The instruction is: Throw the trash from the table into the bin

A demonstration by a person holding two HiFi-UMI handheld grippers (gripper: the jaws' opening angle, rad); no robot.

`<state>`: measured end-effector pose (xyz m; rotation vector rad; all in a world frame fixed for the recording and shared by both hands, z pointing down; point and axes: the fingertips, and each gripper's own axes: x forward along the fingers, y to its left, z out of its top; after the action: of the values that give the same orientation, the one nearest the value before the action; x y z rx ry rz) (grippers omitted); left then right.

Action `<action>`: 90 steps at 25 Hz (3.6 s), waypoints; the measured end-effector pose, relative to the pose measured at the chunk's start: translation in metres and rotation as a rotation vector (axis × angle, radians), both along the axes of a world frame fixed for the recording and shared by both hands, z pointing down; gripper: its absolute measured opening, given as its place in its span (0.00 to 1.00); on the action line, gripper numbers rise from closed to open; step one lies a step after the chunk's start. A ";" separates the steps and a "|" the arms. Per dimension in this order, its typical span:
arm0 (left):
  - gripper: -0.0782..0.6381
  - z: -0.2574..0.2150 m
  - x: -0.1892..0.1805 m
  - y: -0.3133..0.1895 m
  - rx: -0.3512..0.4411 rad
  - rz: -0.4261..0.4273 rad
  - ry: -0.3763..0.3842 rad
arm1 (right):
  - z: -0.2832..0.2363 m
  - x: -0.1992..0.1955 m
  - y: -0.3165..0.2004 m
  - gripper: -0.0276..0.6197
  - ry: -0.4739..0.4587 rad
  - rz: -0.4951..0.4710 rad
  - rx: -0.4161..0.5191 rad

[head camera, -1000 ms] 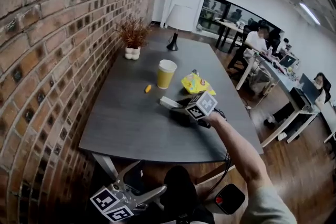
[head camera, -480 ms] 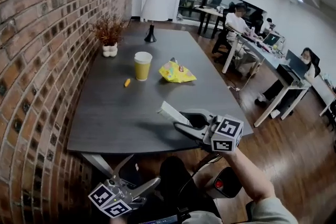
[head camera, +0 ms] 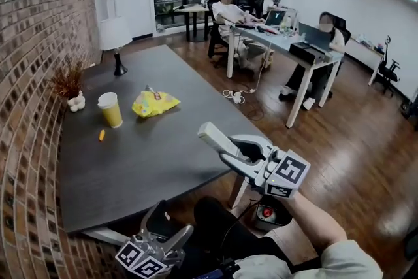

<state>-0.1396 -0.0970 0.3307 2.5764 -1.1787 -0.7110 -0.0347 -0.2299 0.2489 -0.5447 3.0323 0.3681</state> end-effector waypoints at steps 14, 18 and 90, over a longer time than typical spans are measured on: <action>0.70 0.006 0.161 -0.059 0.003 0.418 -0.017 | 0.058 0.250 -0.022 0.27 0.054 0.570 -0.030; 0.70 0.008 0.209 -0.065 -0.008 0.535 -0.022 | 0.092 0.309 -0.027 0.27 0.136 0.687 -0.080; 0.69 -0.012 -0.034 0.002 0.037 -0.044 0.024 | 0.092 -0.245 -0.172 0.46 0.830 0.226 0.529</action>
<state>-0.1731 -0.0949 0.3187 2.5715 -1.2304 -0.7782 -0.2800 -0.4019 0.3406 -0.8457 3.3191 1.7255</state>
